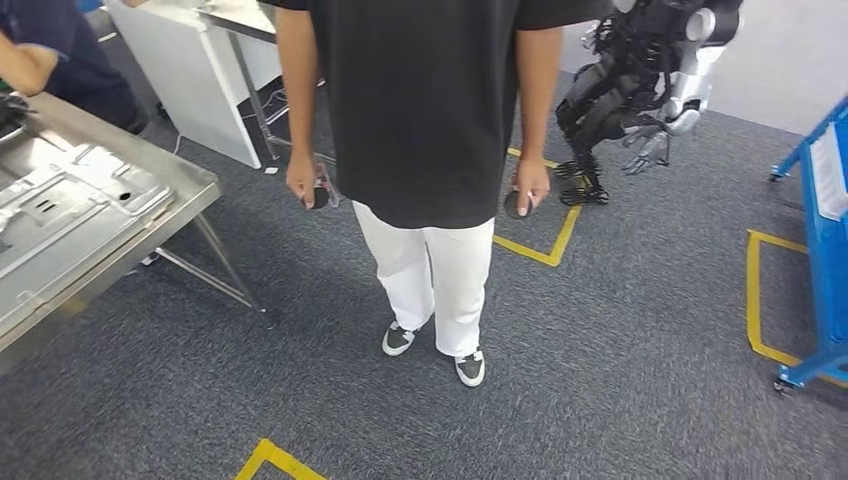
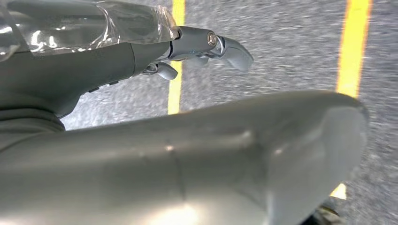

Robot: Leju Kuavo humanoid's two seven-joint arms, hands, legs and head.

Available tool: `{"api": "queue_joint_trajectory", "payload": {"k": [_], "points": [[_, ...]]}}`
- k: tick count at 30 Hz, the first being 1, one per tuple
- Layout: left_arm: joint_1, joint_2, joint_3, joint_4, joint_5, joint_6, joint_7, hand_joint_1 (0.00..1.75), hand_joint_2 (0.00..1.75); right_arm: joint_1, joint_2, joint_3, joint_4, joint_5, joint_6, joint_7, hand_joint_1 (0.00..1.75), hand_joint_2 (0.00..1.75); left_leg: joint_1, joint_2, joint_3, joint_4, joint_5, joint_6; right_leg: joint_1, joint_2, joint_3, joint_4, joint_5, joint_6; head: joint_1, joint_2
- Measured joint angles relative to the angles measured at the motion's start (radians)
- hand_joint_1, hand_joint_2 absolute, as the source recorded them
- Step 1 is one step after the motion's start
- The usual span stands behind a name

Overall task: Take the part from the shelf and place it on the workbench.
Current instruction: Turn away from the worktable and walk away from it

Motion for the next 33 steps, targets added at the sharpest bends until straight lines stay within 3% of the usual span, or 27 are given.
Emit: {"api": "queue_joint_trajectory", "payload": {"k": [2,3,4,6,8,10,11,12,13,14,15,17,19,21,22,24,26,27,28,29,30,33], "points": [[-0.006,-0.001,0.001,0.000,-0.004,-0.003,0.013,0.00,0.00,-0.003,0.000,0.001,0.000,-0.005,-0.007,-0.004,0.00,0.00,-0.003,0.020,0.006,0.001,-0.006,-0.009,0.004,-0.044,0.079,-0.144,0.047,-0.006,0.000,0.000],[-0.006,-0.001,0.001,0.000,-0.007,-0.005,0.023,0.00,0.00,-0.005,0.000,0.002,0.000,-0.006,-0.010,-0.006,0.00,0.00,-0.005,0.029,0.008,0.002,-0.009,-0.016,0.006,-0.057,0.099,-0.181,0.056,-0.012,-0.001,0.000],[-0.006,-0.001,0.001,0.000,-0.009,-0.007,0.031,0.00,0.00,-0.006,0.000,0.003,0.000,-0.008,-0.012,-0.007,0.00,0.00,-0.006,0.038,0.011,0.002,-0.012,-0.022,0.009,-0.059,0.103,-0.193,0.056,-0.019,-0.001,0.000],[-0.005,-0.001,0.001,0.000,-0.010,-0.010,0.038,0.00,0.00,-0.005,-0.001,0.005,0.001,-0.011,-0.015,-0.007,0.00,0.00,-0.002,0.054,0.015,0.004,-0.016,-0.035,0.011,-0.035,0.100,-0.194,0.060,-0.034,-0.002,0.000],[-0.004,-0.001,0.001,0.000,-0.010,-0.012,0.038,0.00,0.00,-0.004,-0.002,0.005,0.002,-0.014,-0.016,-0.004,0.00,0.00,0.004,0.022,0.004,0.043,-0.045,-0.047,0.009,-0.015,0.099,-0.198,0.066,-0.047,-0.003,0.000],[0.002,-0.001,0.001,0.000,-0.008,-0.013,0.037,0.00,0.00,-0.006,-0.002,0.006,0.002,-0.016,-0.017,0.000,0.00,0.00,0.008,-0.034,-0.050,0.169,-0.115,-0.054,0.008,0.008,0.096,-0.198,0.071,-0.056,-0.005,0.000],[0.007,-0.002,0.001,0.000,-0.008,-0.013,0.036,0.00,0.00,-0.006,-0.002,0.006,0.002,-0.018,-0.017,0.002,0.00,0.00,0.009,-0.051,-0.087,0.248,-0.149,-0.055,0.009,0.021,0.094,-0.198,0.073,-0.059,-0.005,0.000],[0.012,-0.002,0.001,0.000,-0.007,-0.013,0.036,0.00,0.00,-0.006,-0.002,0.006,0.002,-0.020,-0.017,0.004,0.00,0.00,0.008,-0.058,-0.116,0.306,-0.168,-0.055,0.011,0.037,0.093,-0.198,0.074,-0.060,-0.006,0.000],[0.016,-0.002,0.001,0.000,-0.007,-0.012,0.036,0.00,0.00,-0.005,-0.002,0.006,0.003,-0.021,-0.018,0.005,0.00,0.00,0.008,-0.061,-0.130,0.328,-0.167,-0.054,0.013,0.052,0.093,-0.198,0.075,-0.061,-0.006,0.000],[0.018,-0.002,0.001,0.000,-0.007,-0.012,0.036,0.00,0.00,-0.004,-0.002,0.006,0.003,-0.023,-0.018,0.006,0.00,0.00,0.007,-0.064,-0.123,0.305,-0.144,-0.050,0.014,0.067,0.093,-0.197,0.076,-0.060,-0.006,0.000],[0.018,-0.002,0.001,0.000,-0.007,-0.012,0.036,0.00,0.00,-0.004,-0.002,0.006,0.003,-0.024,-0.018,0.007,0.00,0.00,0.007,-0.070,-0.098,0.243,-0.107,-0.046,0.014,0.082,0.095,-0.197,0.076,-0.060,-0.006,0.000],[0.017,-0.001,0.001,0.000,-0.007,-0.012,0.036,0.00,0.00,-0.004,-0.001,0.006,0.003,-0.024,-0.018,0.008,0.00,0.00,0.005,-0.112,-0.031,0.086,-0.034,-0.035,0.015,0.106,0.095,-0.197,0.078,-0.056,-0.005,0.000],[0.016,-0.001,0.001,0.000,-0.007,-0.011,0.035,0.00,0.00,-0.004,0.000,0.006,0.003,-0.024,-0.019,0.009,0.00,0.00,0.000,-0.139,0.000,0.010,-0.007,-0.029,0.015,0.126,0.091,-0.196,0.081,-0.048,-0.005,0.000],[0.015,-0.001,0.001,0.000,-0.004,-0.008,0.032,0.00,0.00,-0.002,0.000,0.006,0.003,-0.025,-0.021,0.011,0.00,0.00,-0.003,-0.122,0.000,0.005,-0.004,-0.022,0.014,0.143,0.086,-0.198,0.084,-0.037,-0.005,0.000],[0.014,-0.001,0.001,0.000,-0.002,-0.007,0.030,0.00,0.00,-0.001,-0.001,0.006,0.004,-0.025,-0.023,0.011,0.00,0.00,-0.002,-0.112,0.001,0.002,0.000,-0.016,0.013,0.135,0.082,-0.193,0.081,-0.032,-0.005,0.000],[0.012,-0.003,0.002,0.000,0.002,-0.004,0.028,0.00,0.00,0.000,-0.002,0.007,0.005,-0.025,-0.025,0.012,0.00,0.00,0.003,-0.090,0.000,-0.006,0.008,-0.004,0.014,0.084,0.053,-0.133,0.040,-0.025,-0.002,0.000],[0.014,-0.003,0.002,0.000,0.004,-0.002,0.027,0.00,0.00,-0.003,-0.002,0.007,0.006,-0.025,-0.026,0.012,0.00,0.00,0.003,-0.063,-0.002,-0.007,0.009,0.002,0.010,0.032,-0.012,0.007,-0.037,-0.017,0.000,0.000],[0.016,-0.003,0.002,0.000,0.003,-0.002,0.028,0.00,0.00,-0.004,-0.002,0.007,0.006,-0.025,-0.026,0.012,0.00,0.00,0.003,-0.048,-0.003,-0.007,0.009,0.003,0.007,0.025,-0.043,0.075,-0.065,-0.011,0.001,0.000],[0.018,-0.004,0.002,0.000,0.003,-0.002,0.028,0.00,0.00,-0.003,-0.002,0.007,0.006,-0.025,-0.026,0.012,0.00,0.00,0.003,-0.033,-0.004,-0.007,0.009,0.003,0.003,0.022,-0.060,0.115,-0.076,-0.006,0.001,0.000],[0.018,-0.004,0.002,0.000,0.003,-0.002,0.029,0.00,0.00,-0.002,-0.003,0.007,0.006,-0.025,-0.027,0.011,0.00,0.00,0.004,-0.020,-0.005,-0.007,0.008,0.002,-0.001,0.019,-0.055,0.114,-0.067,-0.002,0.001,0.000],[0.018,-0.004,0.002,0.000,0.003,-0.002,0.030,0.00,0.00,-0.002,-0.003,0.007,0.006,-0.025,-0.027,0.011,0.00,0.00,0.006,-0.007,-0.005,-0.006,0.008,0.000,-0.005,0.012,-0.029,0.070,-0.042,0.002,0.001,0.000],[0.017,-0.006,0.002,0.000,0.004,-0.003,0.031,0.00,0.00,-0.004,-0.005,0.007,0.006,-0.027,-0.029,0.010,0.00,0.00,0.005,0.025,0.003,-0.003,0.001,-0.017,-0.007,-0.050,0.095,-0.147,0.036,0.003,0.001,0.000]]}}
